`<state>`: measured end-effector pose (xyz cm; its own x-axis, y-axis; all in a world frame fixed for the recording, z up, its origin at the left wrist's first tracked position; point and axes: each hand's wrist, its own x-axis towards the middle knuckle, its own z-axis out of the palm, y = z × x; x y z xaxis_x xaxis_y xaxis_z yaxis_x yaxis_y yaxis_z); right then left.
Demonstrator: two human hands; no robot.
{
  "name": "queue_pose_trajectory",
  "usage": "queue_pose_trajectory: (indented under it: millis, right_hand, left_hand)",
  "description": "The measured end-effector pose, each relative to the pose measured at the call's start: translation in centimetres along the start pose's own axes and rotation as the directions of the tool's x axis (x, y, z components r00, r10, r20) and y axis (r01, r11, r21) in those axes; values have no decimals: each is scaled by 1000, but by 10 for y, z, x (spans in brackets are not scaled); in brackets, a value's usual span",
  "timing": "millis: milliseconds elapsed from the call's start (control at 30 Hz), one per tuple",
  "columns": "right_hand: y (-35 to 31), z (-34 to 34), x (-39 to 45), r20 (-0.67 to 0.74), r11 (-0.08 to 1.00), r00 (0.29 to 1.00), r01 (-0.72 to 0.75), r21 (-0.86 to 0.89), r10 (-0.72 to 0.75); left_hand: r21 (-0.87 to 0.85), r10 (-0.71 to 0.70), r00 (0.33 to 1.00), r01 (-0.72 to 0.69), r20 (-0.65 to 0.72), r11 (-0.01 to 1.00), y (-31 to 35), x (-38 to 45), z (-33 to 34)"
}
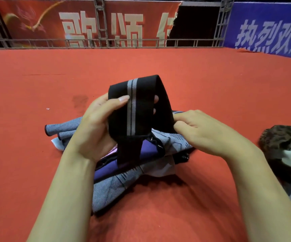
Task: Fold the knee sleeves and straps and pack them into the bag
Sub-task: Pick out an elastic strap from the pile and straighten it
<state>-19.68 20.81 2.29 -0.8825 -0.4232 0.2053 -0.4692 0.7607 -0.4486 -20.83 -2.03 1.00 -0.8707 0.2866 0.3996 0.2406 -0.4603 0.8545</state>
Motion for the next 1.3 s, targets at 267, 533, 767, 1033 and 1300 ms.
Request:
queue_pose_trajectory:
  millis: [267,533,767,1033,1300]
  right_hand:
    - [-2,-1,-6,100,955,989,74,286,-106]
    - [-1,-2,-7,-17,813,991,120,570,-135]
    - [-9,-6,-9,-215,602,953,302,740,-214]
    - [-10,-3,-4,-384,386,912,408,827,-142]
    - [-14,-2,2,-516,342,855,471,813,49]
  left_hand:
    - [-248,-107,994,100,-16,964,9,5,-1]
    - [-368,-92,995,73,-35,927,3,9,-10]
    - [-415,-159,974,79,-164,906,-6,15,-10]
    - [-185,-214,950,174,-226,967,-24,20,-5]
    - [235,-381,917,346,121,908,-26,5,4]
